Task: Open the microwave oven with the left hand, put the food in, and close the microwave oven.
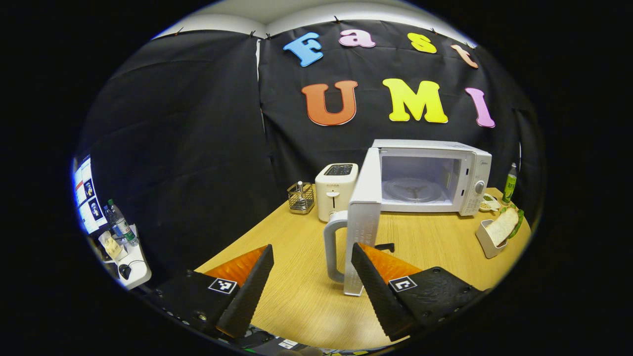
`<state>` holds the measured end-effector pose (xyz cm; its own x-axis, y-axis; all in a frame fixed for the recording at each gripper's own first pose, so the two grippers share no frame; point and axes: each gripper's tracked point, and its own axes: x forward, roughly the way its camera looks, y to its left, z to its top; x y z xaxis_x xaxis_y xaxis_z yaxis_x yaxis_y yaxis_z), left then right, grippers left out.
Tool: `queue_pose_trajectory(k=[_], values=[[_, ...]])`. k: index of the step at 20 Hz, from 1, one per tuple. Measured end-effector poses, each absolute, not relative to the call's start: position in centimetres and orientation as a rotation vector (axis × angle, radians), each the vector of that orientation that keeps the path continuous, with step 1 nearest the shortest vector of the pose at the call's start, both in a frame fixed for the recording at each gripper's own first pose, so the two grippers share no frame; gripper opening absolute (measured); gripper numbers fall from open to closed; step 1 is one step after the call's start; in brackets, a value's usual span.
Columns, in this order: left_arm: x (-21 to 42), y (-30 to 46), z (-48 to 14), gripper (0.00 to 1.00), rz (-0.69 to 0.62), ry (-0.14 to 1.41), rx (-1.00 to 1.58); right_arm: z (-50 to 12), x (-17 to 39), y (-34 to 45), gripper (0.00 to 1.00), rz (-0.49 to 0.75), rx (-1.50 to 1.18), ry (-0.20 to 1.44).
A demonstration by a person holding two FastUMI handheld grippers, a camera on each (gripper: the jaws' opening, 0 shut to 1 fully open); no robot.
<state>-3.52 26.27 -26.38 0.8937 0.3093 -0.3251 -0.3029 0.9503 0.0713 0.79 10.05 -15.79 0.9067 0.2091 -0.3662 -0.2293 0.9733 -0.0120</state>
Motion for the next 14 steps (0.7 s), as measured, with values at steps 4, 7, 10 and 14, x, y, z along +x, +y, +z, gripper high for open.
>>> queue_pose_trajectory(k=[4, 7, 10, 14], values=[[-4.5, 24.1, -24.7, 0.95, 0.269, 0.320, 0.012, -19.7, 3.3, 9.4, 0.93, 0.237, -0.013, 0.452], [-4.8, 21.4, -23.1, 0.95, 0.238, 0.306, -0.005, -23.2, 5.4, 9.1, 1.00, 0.263, 0.022, 0.526], [-4.9, 18.4, -21.0, 0.95, 0.217, 0.285, -0.032, -27.4, 7.5, 9.7, 1.00, 0.316, 0.086, 0.639], [-4.7, 15.3, -19.1, 0.95, 0.229, 0.282, -0.041, -31.5, 11.3, 10.8, 0.99, 0.385, 0.185, 0.753]])
